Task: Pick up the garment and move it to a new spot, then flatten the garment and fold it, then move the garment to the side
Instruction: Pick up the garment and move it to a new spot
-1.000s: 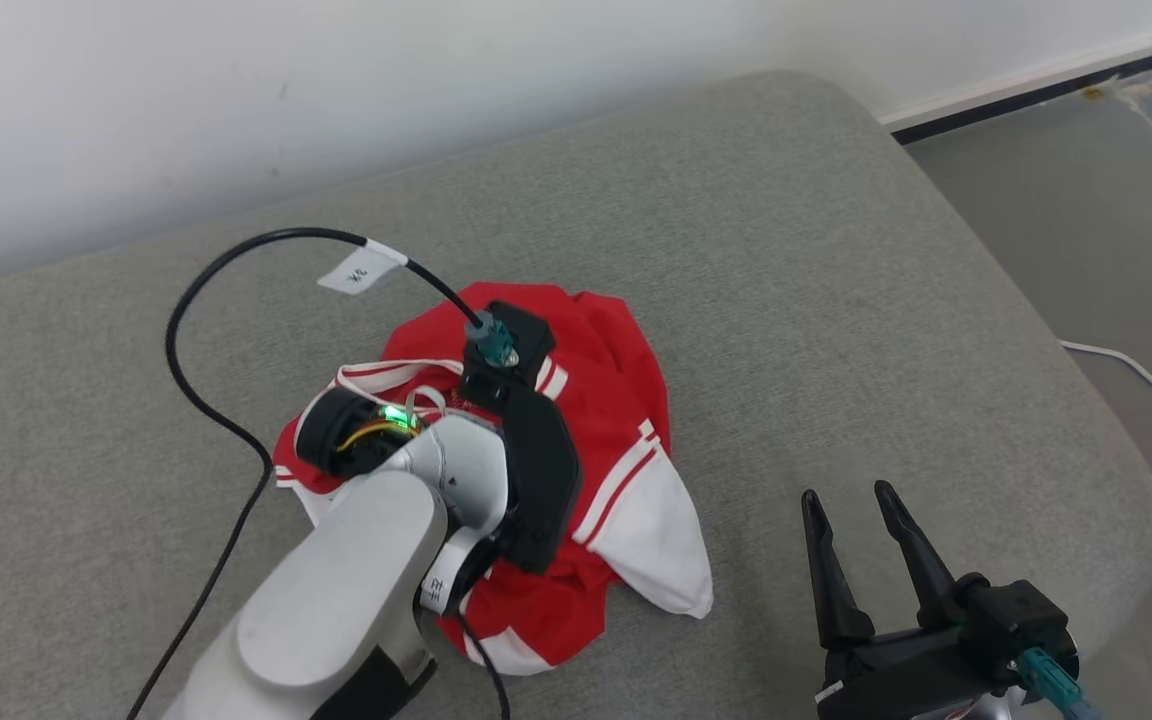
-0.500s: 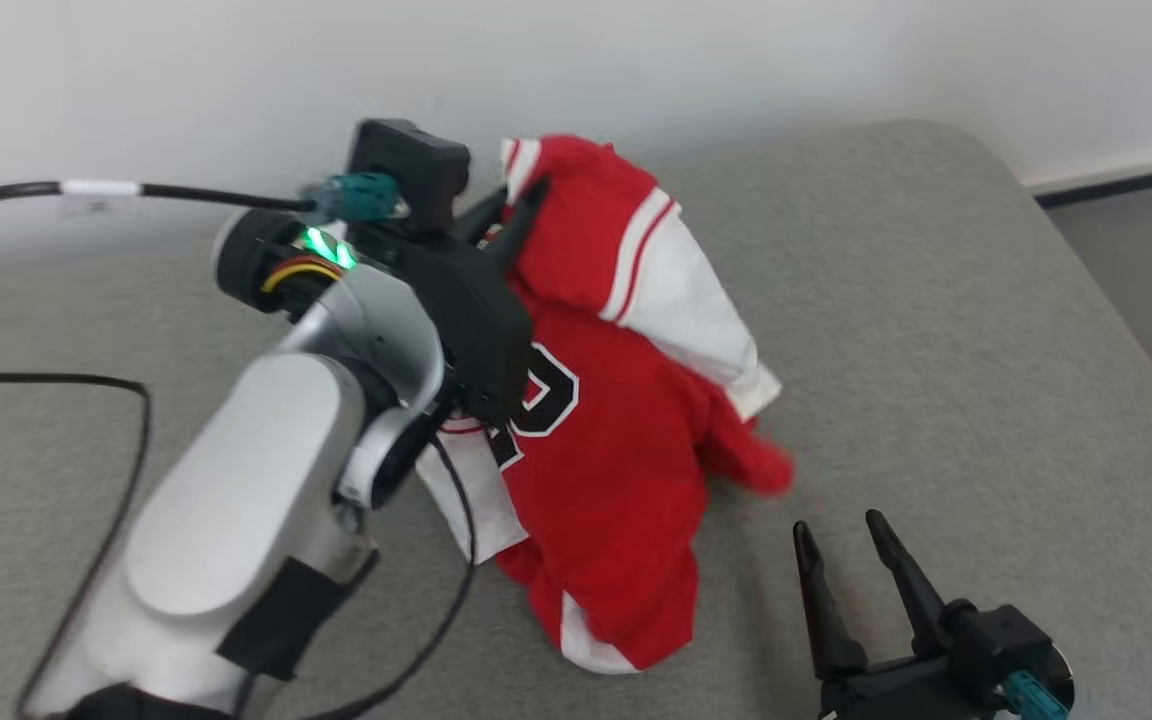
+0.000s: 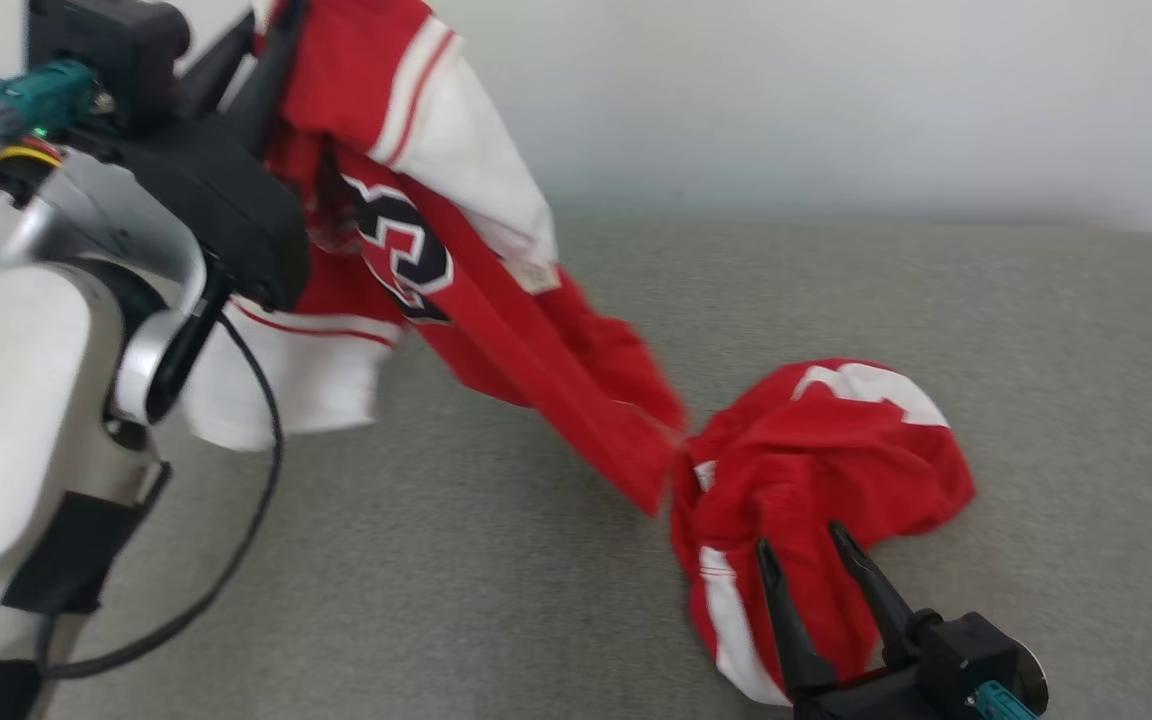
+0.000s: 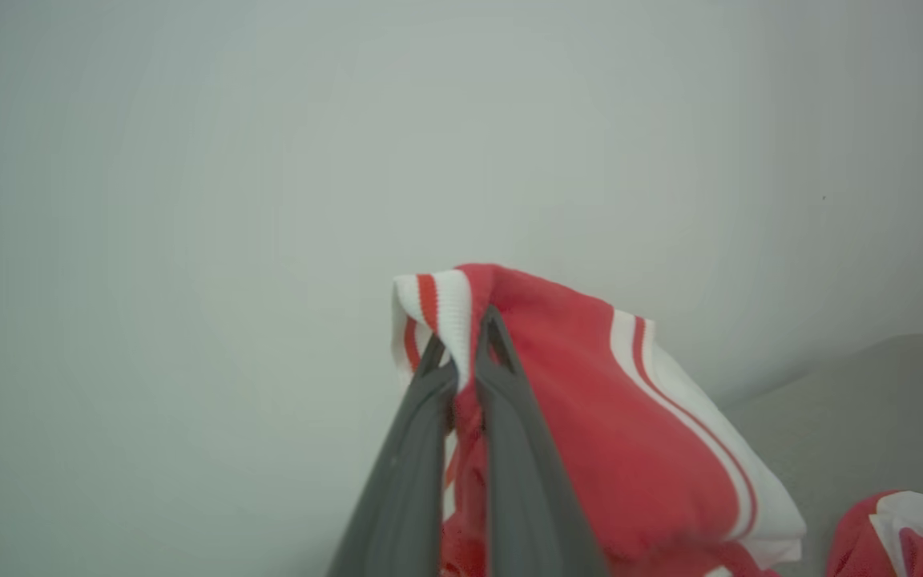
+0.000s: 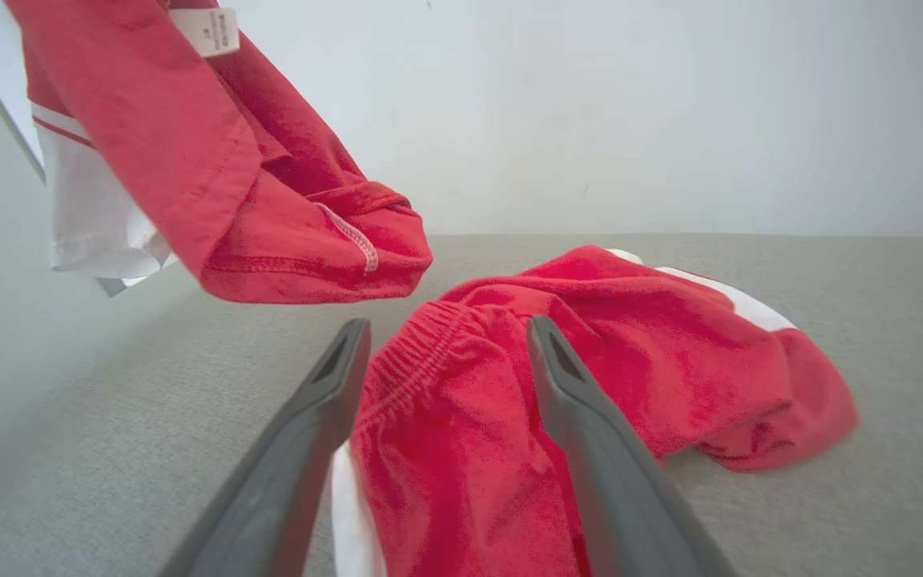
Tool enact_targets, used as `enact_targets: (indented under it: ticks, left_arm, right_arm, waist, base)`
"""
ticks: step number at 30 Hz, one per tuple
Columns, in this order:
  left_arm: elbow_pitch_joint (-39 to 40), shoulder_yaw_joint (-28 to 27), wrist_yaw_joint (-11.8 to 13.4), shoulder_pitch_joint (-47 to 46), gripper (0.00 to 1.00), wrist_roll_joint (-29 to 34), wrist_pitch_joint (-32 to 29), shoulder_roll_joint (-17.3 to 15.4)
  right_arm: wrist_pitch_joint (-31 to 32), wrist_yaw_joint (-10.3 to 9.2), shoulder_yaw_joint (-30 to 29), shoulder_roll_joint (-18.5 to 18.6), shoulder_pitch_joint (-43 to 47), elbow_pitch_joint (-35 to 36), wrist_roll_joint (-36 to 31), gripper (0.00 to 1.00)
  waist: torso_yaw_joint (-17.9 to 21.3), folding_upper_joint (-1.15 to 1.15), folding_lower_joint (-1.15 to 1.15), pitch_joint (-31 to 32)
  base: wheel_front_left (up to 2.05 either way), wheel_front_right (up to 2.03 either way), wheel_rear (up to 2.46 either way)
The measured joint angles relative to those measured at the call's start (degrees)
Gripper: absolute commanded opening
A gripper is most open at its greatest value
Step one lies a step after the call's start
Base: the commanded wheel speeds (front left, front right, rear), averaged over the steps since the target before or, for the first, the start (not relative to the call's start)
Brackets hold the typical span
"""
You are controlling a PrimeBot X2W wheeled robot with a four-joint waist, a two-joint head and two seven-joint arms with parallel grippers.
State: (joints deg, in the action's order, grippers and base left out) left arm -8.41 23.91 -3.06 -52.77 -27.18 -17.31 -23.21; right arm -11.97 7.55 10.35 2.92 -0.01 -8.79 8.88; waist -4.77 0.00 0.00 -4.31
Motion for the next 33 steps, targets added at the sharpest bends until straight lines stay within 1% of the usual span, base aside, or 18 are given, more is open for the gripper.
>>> enact_targets:
  ticks: [2, 7, 12, 15, 20, 22, 23, 24, 28, 30, 33]
  left_arm:
    - [-0.35, -0.36, -0.52, -1.22, 0.0, 1.01, 1.42, -1.38]
    - [-1.72, -2.76, -0.89, -4.8, 0.0, 2.37, 3.71, -4.85]
    - [-4.58, -6.59, -0.13, -4.85, 0.0, 1.76, 7.89, -7.61]
    - [-7.75, -8.33, 1.03, -2.88, 0.0, 0.29, 10.73, -7.56]
    - [-15.97, -9.58, 2.41, 2.61, 0.0, -2.33, 13.96, -4.39]
    - [-19.87, -10.07, 3.68, 4.02, 0.0, -3.87, 13.9, -3.11]
    - [-21.75, -10.17, 3.65, 4.58, 0.73, -4.25, 13.89, -2.61]
    - [-23.14, -10.11, 3.56, 4.85, 1.0, -4.55, 14.01, -2.16]
    - [-27.75, -10.6, 2.85, 4.74, 1.0, -5.34, 14.4, -1.86]
    - [-28.39, -11.59, 2.87, 4.27, 1.0, -6.68, 15.26, -1.79]
    - [-27.74, -11.74, 2.55, 4.13, 1.0, -6.65, 16.24, -2.55]
  right_arm:
    - [0.37, 0.0, 0.53, -0.03, -0.14, 0.83, -0.44, 1.0]
    - [1.68, 0.0, 1.44, -0.02, -1.2, 2.99, -2.15, 1.0]
    - [4.03, 0.0, 2.85, -0.08, -2.7, 6.23, -5.06, 1.0]
    - [5.78, 0.0, 3.35, -0.11, -3.93, 8.61, -7.06, 1.0]
    - [8.38, 0.0, 3.64, 0.32, -4.26, 11.71, -9.44, 1.0]
    - [8.98, 0.0, 3.66, 0.76, -4.26, 12.47, -9.5, 1.0]
    - [9.03, 0.0, 3.68, 0.99, -4.23, 12.71, -9.5, 1.0]
    - [9.23, 0.0, 3.7, 1.11, -4.19, 12.87, -9.5, 1.0]
    - [8.98, 0.0, 3.63, 1.1, -4.12, 12.77, -9.2, 1.0]
    - [8.38, 0.0, 3.66, 1.02, -4.19, 12.26, -8.72, 1.0]
    - [7.48, 0.0, 3.77, 0.77, -4.5, 11.09, -7.99, 1.0]
  waist:
    - [-2.43, 0.0, 0.0, -0.12]
    - [-7.73, 0.0, 0.0, -1.57]
    - [-10.99, 0.0, 0.01, -5.63]
    - [-12.35, -0.01, 0.0, -8.73]
    - [-13.71, 0.01, 0.02, -14.36]
    - [-14.1, 0.01, 0.02, -16.3]
    - [-14.27, 0.01, 0.02, -17.19]
    - [-14.39, 0.01, 0.02, -17.96]
    - [-14.38, 0.01, 0.03, -19.64]
    - [-14.21, 0.01, 0.02, -19.43]
    - [-13.97, 0.0, 0.01, -18.33]
  base:
    - [0.0, 0.0, 0.0]
    - [0.0, 0.0, 0.0]
    - [0.0, 0.0, 0.0]
    - [0.0, 0.0, 0.0]
    - [0.0, 0.0, 0.0]
    - [0.0, 0.0, 0.0]
    - [0.0, 0.0, 0.0]
    - [0.0, 0.0, 0.0]
    - [0.0, 0.0, 0.0]
    - [0.0, 0.0, 0.0]
    - [0.0, 0.0, 0.0]
